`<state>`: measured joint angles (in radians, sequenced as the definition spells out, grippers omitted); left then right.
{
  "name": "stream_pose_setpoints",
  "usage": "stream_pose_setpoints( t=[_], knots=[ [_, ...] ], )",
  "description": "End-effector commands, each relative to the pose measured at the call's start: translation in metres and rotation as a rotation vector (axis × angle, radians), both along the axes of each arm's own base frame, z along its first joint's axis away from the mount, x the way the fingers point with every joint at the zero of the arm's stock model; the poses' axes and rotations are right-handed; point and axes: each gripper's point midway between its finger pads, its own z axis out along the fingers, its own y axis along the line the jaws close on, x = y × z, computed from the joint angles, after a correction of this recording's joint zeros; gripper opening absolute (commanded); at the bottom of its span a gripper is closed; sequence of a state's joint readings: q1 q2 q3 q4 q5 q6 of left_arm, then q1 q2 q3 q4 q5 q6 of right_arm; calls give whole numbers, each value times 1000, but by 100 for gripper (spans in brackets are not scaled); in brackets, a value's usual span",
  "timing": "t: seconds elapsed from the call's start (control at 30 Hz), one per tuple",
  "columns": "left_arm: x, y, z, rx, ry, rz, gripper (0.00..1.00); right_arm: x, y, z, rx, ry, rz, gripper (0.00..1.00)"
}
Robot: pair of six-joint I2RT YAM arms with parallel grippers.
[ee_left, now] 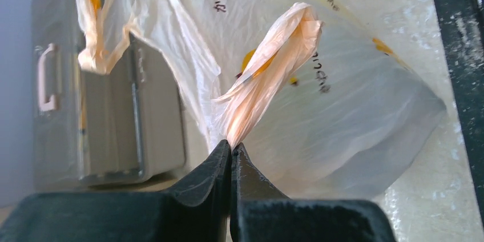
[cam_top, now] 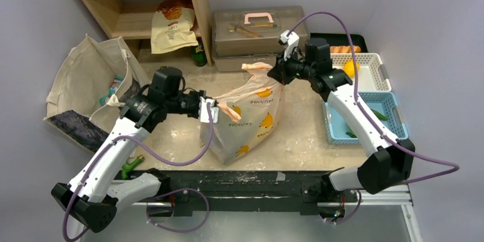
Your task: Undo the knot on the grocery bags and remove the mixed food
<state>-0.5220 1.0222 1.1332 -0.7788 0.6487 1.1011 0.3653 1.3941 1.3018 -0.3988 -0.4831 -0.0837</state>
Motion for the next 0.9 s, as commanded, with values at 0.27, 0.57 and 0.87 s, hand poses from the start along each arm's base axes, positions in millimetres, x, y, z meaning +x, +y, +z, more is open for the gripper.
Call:
stream_pose_setpoints(
  t=[0.27, 0.57, 0.87],
  knots=[
    [-74, 34, -55, 194, 189, -206, 0, -45, -24, 7, 140, -10, -120, 0],
    [-52, 26, -50, 134, 317, 46, 40, -74, -44, -30, 51, -23, -120, 0],
    [10, -18, 85, -148, 417, 298, 40, -66, -38, 4, 124, -79, -130, 0]
  ],
)
